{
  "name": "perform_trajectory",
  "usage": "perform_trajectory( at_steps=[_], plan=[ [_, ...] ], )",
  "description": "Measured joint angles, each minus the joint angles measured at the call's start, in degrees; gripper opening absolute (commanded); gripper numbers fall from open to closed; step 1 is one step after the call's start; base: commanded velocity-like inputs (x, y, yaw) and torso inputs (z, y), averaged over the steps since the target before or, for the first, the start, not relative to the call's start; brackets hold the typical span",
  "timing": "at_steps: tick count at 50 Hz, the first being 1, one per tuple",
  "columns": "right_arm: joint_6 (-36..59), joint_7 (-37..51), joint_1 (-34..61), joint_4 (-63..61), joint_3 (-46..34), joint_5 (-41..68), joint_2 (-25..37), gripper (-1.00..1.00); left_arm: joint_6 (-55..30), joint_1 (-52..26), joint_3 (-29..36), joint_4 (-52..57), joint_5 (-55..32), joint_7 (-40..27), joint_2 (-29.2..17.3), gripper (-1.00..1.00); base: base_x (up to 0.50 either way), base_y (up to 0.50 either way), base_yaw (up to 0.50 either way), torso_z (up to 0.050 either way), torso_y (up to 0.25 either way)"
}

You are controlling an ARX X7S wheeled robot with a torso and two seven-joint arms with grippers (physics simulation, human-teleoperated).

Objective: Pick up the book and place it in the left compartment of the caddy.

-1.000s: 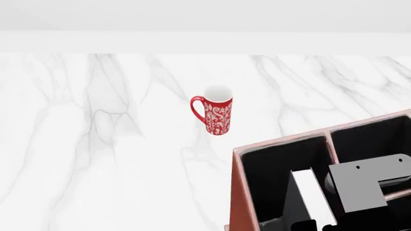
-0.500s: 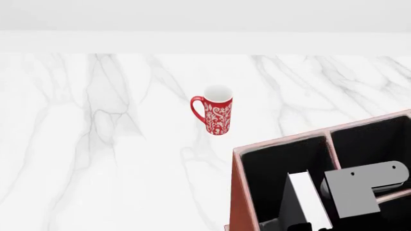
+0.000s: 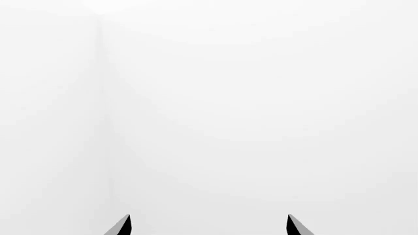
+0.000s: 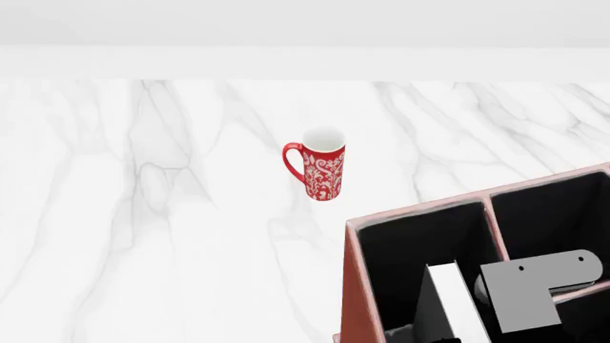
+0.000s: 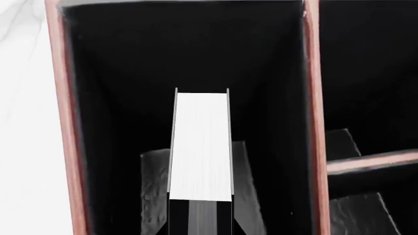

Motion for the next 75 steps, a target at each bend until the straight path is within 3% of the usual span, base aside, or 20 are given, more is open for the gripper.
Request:
perform_trajectory(
  at_steps=[75],
  plan=[
    [-2.5, -2.7, -2.2, 4.5, -2.5, -6.3, -3.6, -1.00, 1.0, 1.1, -0.3, 0.7, -0.7, -0.9, -1.1, 1.00, 0.00, 0.00, 0.00, 0.000, 0.001]
  ],
)
